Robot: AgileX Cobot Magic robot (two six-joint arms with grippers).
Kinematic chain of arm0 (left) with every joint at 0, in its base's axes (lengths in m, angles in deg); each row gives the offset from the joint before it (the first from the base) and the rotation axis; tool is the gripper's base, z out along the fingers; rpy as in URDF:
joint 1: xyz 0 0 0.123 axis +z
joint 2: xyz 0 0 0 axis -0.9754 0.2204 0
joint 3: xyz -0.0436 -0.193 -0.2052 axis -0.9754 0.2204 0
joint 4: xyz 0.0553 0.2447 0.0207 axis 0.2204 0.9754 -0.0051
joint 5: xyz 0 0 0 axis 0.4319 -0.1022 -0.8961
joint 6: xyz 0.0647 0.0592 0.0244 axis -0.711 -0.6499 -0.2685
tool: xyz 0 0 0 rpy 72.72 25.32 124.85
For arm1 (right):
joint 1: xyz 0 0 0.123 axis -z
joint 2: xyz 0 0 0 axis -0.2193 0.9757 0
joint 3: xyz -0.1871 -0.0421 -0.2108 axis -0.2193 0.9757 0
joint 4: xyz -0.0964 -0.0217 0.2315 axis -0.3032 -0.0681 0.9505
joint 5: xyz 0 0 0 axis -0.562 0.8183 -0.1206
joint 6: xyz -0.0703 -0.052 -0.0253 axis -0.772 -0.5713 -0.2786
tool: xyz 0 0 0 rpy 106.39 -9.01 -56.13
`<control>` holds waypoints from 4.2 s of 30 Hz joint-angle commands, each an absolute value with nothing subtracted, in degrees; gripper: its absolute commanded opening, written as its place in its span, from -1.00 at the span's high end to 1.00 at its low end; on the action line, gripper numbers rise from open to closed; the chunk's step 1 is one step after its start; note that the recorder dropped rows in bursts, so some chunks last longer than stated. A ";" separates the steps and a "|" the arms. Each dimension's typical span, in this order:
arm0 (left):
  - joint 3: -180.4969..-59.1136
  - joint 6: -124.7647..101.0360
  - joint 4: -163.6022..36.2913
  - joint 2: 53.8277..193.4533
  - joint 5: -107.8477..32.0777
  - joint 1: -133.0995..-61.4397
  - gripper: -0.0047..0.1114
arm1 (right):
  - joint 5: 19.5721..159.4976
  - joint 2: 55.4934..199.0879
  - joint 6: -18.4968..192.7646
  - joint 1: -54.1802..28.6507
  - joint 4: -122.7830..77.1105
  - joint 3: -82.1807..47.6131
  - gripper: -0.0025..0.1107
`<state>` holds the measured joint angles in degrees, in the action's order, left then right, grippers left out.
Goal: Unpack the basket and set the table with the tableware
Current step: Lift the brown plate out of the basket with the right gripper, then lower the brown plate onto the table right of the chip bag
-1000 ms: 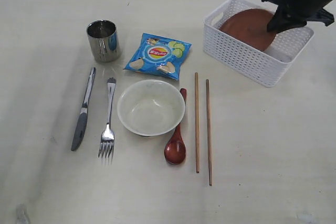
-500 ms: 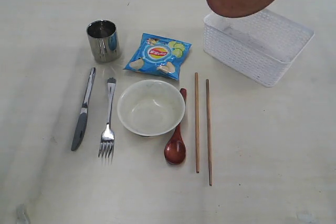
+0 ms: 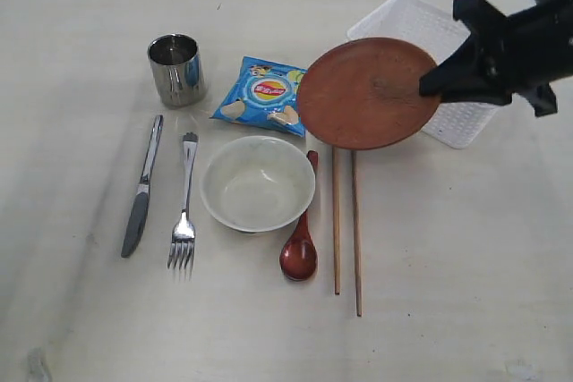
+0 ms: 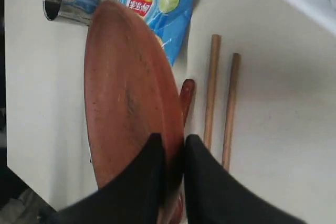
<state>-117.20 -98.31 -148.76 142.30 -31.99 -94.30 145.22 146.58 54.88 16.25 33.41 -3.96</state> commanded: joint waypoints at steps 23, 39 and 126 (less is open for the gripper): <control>-116.87 -97.99 -149.14 142.05 -32.82 -94.50 0.92 | 129.76 144.84 39.05 13.40 59.69 11.10 0.96; -116.87 -97.99 -149.14 142.05 -32.82 -94.50 0.92 | 117.00 145.07 38.13 9.08 68.59 11.10 0.96; -116.87 -97.85 -148.99 142.05 -32.58 -94.50 0.92 | 119.71 174.25 27.40 8.41 74.73 -7.65 0.96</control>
<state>-117.20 -98.09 -148.76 142.30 -32.58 -94.30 123.10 174.35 28.59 8.50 74.93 -7.57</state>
